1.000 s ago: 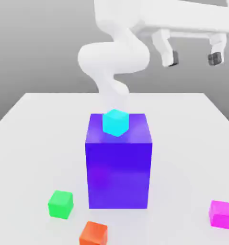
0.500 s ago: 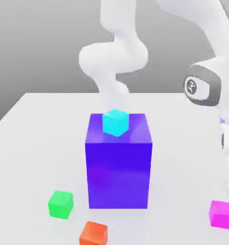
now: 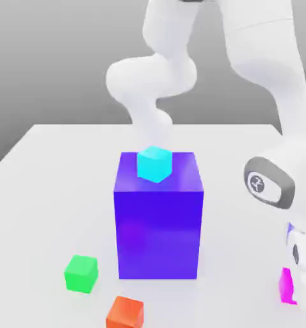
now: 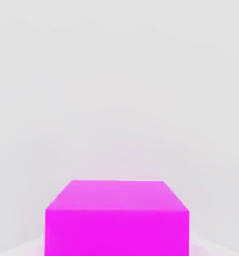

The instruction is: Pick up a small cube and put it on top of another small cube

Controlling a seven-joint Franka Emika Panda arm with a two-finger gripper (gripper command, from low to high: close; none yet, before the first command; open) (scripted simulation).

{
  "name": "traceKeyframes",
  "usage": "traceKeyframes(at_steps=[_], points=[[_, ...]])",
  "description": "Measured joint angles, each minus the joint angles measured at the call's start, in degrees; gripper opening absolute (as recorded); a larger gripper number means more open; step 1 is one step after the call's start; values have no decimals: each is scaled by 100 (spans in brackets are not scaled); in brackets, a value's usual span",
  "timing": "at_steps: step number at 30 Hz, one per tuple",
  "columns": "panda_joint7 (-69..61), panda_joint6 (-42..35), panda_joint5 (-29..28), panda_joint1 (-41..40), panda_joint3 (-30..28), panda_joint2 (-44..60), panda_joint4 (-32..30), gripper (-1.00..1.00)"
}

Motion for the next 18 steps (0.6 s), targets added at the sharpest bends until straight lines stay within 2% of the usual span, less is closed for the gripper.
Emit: traceKeyframes(at_steps=[4, 18], points=[[-14, -437, 190, -121, 33, -537, -102, -100], [-1171, -560, 632, -1134, -149, -697, -85, -100]])
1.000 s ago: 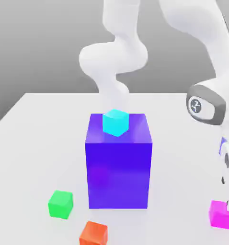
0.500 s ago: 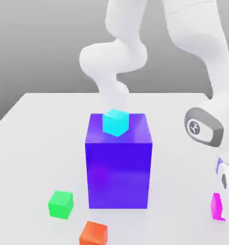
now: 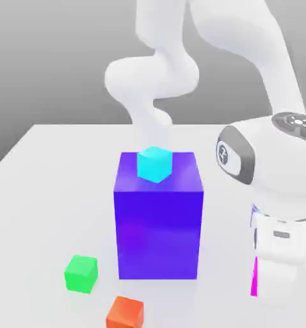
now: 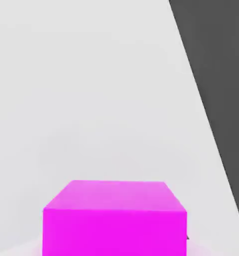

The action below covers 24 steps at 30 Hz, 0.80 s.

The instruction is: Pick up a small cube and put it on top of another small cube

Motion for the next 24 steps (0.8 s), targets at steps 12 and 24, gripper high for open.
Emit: traceKeyframes(at_steps=[12, 24], points=[[-976, -42, 250, -815, -259, -198, 8, -100], [-1830, -43, 331, -1536, -654, -463, 2, -100]])
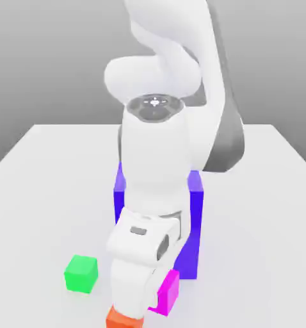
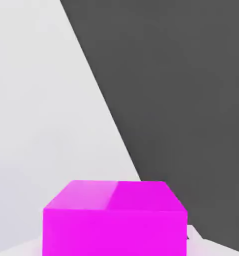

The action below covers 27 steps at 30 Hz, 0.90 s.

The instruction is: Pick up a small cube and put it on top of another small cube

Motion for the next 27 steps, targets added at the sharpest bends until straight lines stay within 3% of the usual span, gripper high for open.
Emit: traceKeyframes(at_steps=[16, 27], points=[[-1136, 37, -253, -792, -619, -446, -175, -100], [-2700, -63, 133, -935, -534, -924, -1126, -100]])
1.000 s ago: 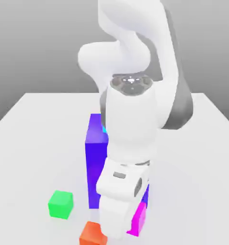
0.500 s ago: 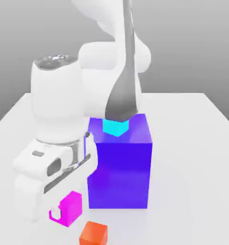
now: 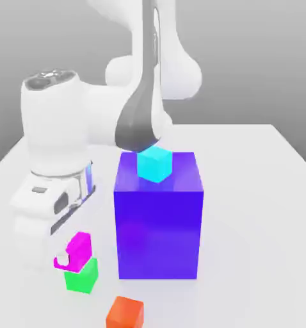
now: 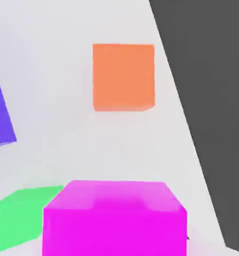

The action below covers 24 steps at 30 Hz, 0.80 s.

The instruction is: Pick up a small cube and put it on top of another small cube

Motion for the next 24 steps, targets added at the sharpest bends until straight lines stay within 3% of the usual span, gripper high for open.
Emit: traceKeyframes(at_steps=[4, 11, 24], points=[[-524, -37, 70, -4, 13, -223, -364, -100], [-1132, -2, -536, -213, -271, -469, -655, -100], [-1557, 737, -35, -231, -96, 284, -625, -100]])
